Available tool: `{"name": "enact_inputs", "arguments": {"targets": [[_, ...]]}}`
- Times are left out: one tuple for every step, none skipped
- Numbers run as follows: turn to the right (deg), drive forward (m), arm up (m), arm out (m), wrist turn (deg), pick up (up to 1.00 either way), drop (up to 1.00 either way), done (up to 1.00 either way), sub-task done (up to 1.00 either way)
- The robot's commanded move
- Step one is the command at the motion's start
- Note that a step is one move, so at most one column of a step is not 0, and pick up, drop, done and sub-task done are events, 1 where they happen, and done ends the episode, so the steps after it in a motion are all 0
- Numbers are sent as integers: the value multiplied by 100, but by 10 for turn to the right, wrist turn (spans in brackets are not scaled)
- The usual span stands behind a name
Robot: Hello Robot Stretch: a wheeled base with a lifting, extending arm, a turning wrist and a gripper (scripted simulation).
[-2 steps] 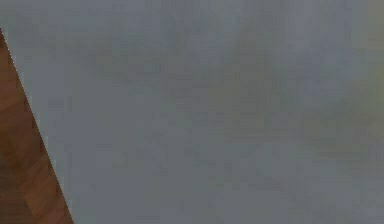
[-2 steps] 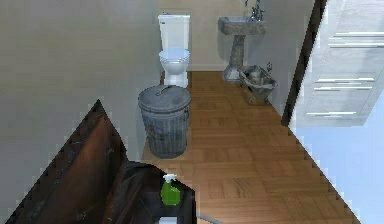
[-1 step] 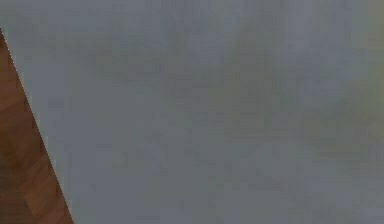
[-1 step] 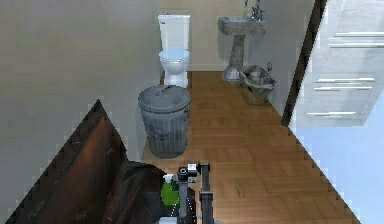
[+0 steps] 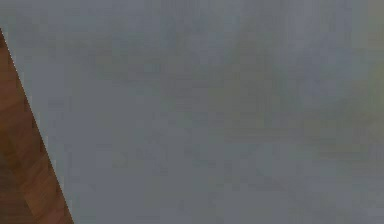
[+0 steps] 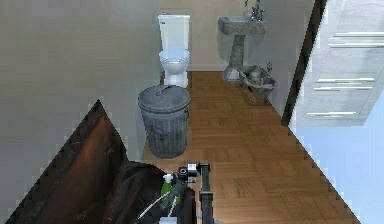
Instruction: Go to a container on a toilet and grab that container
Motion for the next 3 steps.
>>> {"name": "enact_inputs", "arguments": {"targets": [[0,0,0,0,450,0,0,0,0],[0,0,0,0,450,0,0,0,0],[0,0,0,0,270,0,0,0,0]]}}
